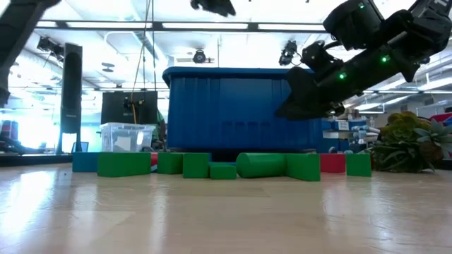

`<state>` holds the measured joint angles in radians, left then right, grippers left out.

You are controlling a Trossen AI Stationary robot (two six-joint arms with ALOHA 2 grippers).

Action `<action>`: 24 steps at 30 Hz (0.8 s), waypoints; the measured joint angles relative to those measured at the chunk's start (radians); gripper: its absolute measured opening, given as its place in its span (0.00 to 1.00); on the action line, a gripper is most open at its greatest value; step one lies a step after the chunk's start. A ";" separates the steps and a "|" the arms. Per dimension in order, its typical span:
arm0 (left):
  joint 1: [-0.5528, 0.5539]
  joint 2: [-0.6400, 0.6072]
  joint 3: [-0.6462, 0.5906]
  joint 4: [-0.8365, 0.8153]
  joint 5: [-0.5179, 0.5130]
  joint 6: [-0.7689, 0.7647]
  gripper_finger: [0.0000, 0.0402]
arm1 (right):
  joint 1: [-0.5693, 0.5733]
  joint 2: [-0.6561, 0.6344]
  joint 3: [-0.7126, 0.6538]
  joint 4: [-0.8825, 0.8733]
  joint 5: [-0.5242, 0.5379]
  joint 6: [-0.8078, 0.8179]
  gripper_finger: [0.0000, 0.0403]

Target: Sort Items/Unsort Items

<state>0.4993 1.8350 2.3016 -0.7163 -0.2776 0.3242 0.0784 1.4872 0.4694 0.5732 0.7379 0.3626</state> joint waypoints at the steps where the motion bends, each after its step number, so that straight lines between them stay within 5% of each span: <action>1: -0.015 -0.021 0.000 -0.034 -0.001 -0.012 0.53 | 0.000 0.000 0.000 0.003 0.000 0.000 0.57; 8: -0.154 -0.135 0.000 -0.250 -0.006 -0.014 0.53 | -0.008 0.000 0.000 0.028 -0.004 0.001 0.57; 15: -0.351 -0.220 -0.034 -0.356 -0.120 -0.038 0.53 | -0.008 0.000 0.000 0.105 -0.087 0.001 0.57; 19: -0.447 -0.310 -0.216 -0.351 -0.138 -0.043 0.53 | -0.009 0.000 0.000 0.166 -0.176 -0.011 0.57; 24: -0.549 -0.514 -0.612 -0.168 -0.212 -0.130 0.53 | -0.009 0.000 0.000 0.208 -0.297 -0.079 0.57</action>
<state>-0.0497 1.3214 1.6893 -0.8842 -0.4893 0.1947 0.0696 1.4872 0.4694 0.7811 0.4406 0.2839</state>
